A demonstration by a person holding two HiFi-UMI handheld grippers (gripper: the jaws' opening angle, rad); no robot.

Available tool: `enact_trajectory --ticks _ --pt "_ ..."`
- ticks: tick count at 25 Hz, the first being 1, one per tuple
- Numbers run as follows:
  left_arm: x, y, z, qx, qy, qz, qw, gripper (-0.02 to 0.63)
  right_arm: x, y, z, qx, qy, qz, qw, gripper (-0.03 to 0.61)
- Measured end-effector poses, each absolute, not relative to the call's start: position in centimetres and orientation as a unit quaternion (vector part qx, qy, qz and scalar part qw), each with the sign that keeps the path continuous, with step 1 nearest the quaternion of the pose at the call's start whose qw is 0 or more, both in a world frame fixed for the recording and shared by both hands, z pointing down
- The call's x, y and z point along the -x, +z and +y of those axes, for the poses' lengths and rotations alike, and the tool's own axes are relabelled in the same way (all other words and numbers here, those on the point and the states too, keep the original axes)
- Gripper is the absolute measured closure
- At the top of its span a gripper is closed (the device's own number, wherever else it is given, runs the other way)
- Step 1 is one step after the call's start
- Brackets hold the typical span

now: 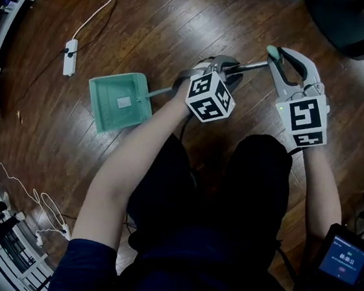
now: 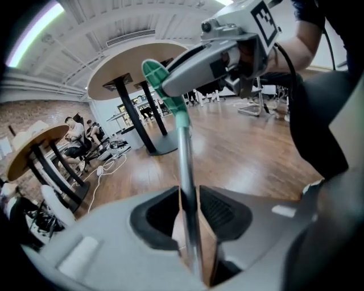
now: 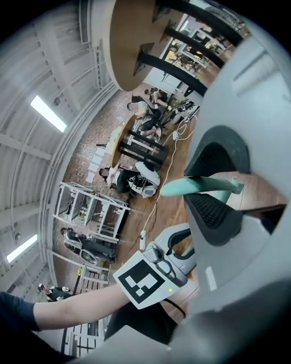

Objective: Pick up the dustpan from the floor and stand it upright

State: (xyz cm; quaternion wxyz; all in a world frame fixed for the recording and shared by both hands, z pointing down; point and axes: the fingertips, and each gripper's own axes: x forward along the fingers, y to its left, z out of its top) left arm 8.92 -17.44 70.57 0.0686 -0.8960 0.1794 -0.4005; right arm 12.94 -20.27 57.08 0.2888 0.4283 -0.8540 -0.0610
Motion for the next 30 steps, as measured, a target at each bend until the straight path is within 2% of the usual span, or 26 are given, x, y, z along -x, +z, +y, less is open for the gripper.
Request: enact_trajectory --ticks 1,4,7,10,11,14,16,18,20,25,30 --pt "-8.8 70.5 -17.6 0.895 -0.4 0.184 0.069 0.518 -12.5 56.8 -20.3 -0.425 -0.07 -0.854 0.291 0.48" --pt "-8.7 70.2 -18.1 0.896 -0.397 0.19 0.068 0.52 -12.1 56.4 -20.6 -0.422 -0.078 -0.856 0.288 0.48" --pt "-8.7 69.6 -18.5 0.899 -0.389 0.192 0.063 0.522 -12.0 55.3 -20.9 -0.432 -0.066 -0.864 0.251 0.462" --pt "-8.7 68.8 -19.5 0.899 -0.382 0.207 0.058 0.522 -13.6 52.6 -21.2 -0.458 -0.038 -0.872 0.169 0.359" --pt "-8.6 68.4 -19.9 0.898 -0.379 0.215 0.057 0.522 -14.9 51.6 -21.3 -0.471 -0.019 -0.872 0.132 0.347" --pt "-7.9 67.1 -20.9 0.897 -0.369 0.237 0.054 0.522 -19.9 49.7 -21.0 -0.527 0.056 -0.848 0.027 0.359" --pt "-7.7 65.8 -21.2 0.899 -0.357 0.248 0.055 0.522 -23.3 50.7 -20.2 -0.558 0.104 -0.823 -0.001 0.424" --pt "-7.8 64.3 -21.3 0.901 -0.344 0.257 0.055 0.522 -25.0 53.1 -19.4 -0.57 0.137 -0.81 0.01 0.476" --pt "-7.9 63.1 -21.5 0.904 -0.333 0.262 0.053 0.522 -25.0 55.6 -18.9 -0.565 0.157 -0.809 0.035 0.479" --pt "-8.8 61.2 -21.4 0.913 -0.31 0.261 0.051 0.522 -20.7 59.5 -18.8 -0.487 0.186 -0.85 0.079 0.428" --pt "-9.7 59.3 -21.2 0.919 -0.292 0.261 0.053 0.522 -13.0 60.7 -17.7 -0.354 0.152 -0.912 0.145 0.42"
